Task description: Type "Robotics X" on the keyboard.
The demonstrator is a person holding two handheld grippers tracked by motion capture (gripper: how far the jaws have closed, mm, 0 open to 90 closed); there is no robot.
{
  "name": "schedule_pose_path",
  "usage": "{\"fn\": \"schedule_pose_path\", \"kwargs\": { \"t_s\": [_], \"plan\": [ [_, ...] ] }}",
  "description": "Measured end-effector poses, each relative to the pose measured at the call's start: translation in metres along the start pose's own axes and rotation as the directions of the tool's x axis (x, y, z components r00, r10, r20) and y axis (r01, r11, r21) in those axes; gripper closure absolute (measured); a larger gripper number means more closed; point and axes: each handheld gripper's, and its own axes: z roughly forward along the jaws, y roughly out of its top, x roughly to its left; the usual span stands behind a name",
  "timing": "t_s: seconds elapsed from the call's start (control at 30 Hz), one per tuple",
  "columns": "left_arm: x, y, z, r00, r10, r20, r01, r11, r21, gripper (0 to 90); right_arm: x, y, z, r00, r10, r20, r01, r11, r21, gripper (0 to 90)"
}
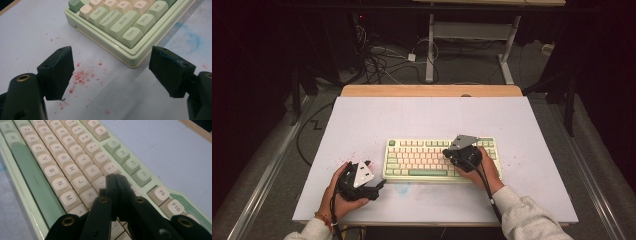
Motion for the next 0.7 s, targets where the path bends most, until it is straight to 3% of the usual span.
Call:
{"fn": "schedule_pose_path", "kwargs": {
  "t_s": [0.1,0.17,0.7],
  "plan": [
    [0.0,0.0,0.001,1.0,0.002,0.003,-0.002,1.0,0.007,19.0,-0.001,-0.002,0.005,1.0,0.002,0.002,-0.002,0.999,0.041,90.0],
    [0.0,0.0,0.001,1.0,0.008,0.003,-0.008,0.9999,0.012,19.0,-0.001,-0.001,0.004,1.0,0.0,0.002,0.0,0.999,0.041,90.0],
    [0.0,0.001,0.002,0.9999,0.009,0.008,-0.009,0.9998,0.016,19.1,-0.007,0.0,-0.026,0.9996,0.029,-0.006,-0.029,0.994,-0.109,89.3]
  ]
}}
